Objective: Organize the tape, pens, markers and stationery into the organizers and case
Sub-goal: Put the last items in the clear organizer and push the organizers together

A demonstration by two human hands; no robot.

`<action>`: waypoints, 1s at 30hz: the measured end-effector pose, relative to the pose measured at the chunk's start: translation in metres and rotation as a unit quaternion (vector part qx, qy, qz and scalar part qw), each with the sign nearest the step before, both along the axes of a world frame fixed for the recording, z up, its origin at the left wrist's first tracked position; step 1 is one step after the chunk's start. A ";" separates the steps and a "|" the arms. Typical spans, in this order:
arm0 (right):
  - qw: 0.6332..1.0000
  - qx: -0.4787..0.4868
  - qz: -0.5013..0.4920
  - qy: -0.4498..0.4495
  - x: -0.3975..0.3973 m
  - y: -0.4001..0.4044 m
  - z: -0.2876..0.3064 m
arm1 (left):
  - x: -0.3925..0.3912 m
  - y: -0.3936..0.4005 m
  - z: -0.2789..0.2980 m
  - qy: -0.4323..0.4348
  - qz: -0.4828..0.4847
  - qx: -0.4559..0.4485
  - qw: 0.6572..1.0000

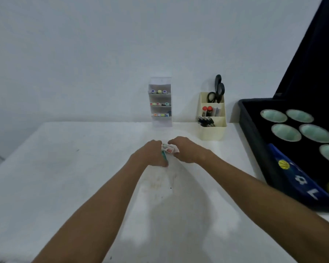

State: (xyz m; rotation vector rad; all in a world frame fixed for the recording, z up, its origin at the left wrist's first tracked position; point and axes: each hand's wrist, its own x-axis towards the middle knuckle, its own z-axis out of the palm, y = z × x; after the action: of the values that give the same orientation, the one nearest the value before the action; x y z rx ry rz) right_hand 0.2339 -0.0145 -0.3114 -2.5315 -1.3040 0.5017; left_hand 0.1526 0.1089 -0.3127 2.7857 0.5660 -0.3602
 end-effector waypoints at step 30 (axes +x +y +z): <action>0.997 -0.050 -0.062 0.020 0.028 0.047 -0.025 | 0.005 0.053 -0.032 -0.059 0.025 -0.016 0.998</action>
State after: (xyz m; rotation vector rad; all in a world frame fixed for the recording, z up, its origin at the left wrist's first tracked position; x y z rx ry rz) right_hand 0.2622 0.0322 -0.3367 -2.6493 -1.1249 0.6007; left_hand 0.1573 0.1622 -0.3446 2.7348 0.5964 -0.1910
